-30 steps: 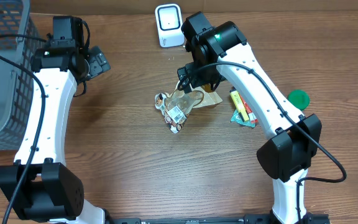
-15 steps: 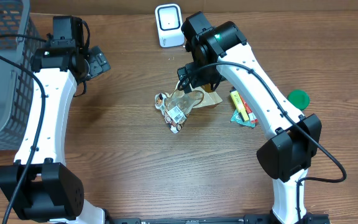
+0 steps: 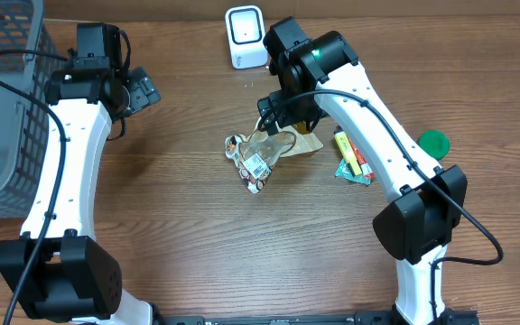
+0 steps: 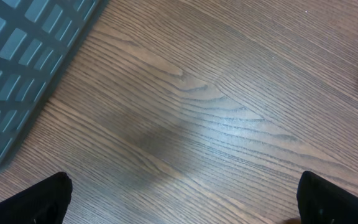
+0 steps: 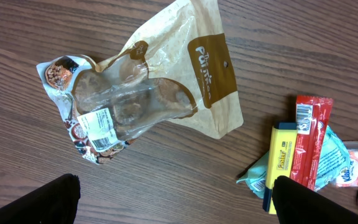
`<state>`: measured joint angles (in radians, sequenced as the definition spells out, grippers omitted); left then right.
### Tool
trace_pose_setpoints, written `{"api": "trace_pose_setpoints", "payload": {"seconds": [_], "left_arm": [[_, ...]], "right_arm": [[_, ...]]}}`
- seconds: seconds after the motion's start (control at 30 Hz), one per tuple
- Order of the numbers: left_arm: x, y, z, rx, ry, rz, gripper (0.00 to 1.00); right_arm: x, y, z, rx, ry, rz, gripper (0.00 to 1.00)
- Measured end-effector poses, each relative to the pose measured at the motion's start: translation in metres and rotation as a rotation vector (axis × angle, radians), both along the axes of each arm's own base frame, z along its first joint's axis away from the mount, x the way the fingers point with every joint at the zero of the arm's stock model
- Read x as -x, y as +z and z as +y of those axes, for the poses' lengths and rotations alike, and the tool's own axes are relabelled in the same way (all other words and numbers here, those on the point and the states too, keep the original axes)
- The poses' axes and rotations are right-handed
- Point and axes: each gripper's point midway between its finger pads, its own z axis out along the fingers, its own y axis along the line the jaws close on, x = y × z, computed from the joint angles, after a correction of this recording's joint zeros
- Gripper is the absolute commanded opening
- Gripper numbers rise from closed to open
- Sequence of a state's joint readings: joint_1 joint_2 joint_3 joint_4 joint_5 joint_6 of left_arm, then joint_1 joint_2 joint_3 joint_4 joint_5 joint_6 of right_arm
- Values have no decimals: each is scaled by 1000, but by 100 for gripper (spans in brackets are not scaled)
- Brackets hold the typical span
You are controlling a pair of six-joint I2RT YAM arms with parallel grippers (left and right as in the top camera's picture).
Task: Scan the item barcode
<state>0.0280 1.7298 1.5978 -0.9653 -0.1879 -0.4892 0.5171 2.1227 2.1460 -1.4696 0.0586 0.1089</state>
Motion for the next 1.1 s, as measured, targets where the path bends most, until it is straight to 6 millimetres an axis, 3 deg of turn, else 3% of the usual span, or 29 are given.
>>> {"api": "trace_pose_setpoints", "payload": {"seconds": [0.8,0.9,1.1], "left_arm": [[0,0,0,0,0,0,100],[0,0,0,0,0,0,100],[0,0,0,0,0,0,100]], "right_arm": [[2,2,3,-2,7,-4,100],[9,16,9,-17,29,-30,100],[40,77,32,-101,109,-152,100]]}}
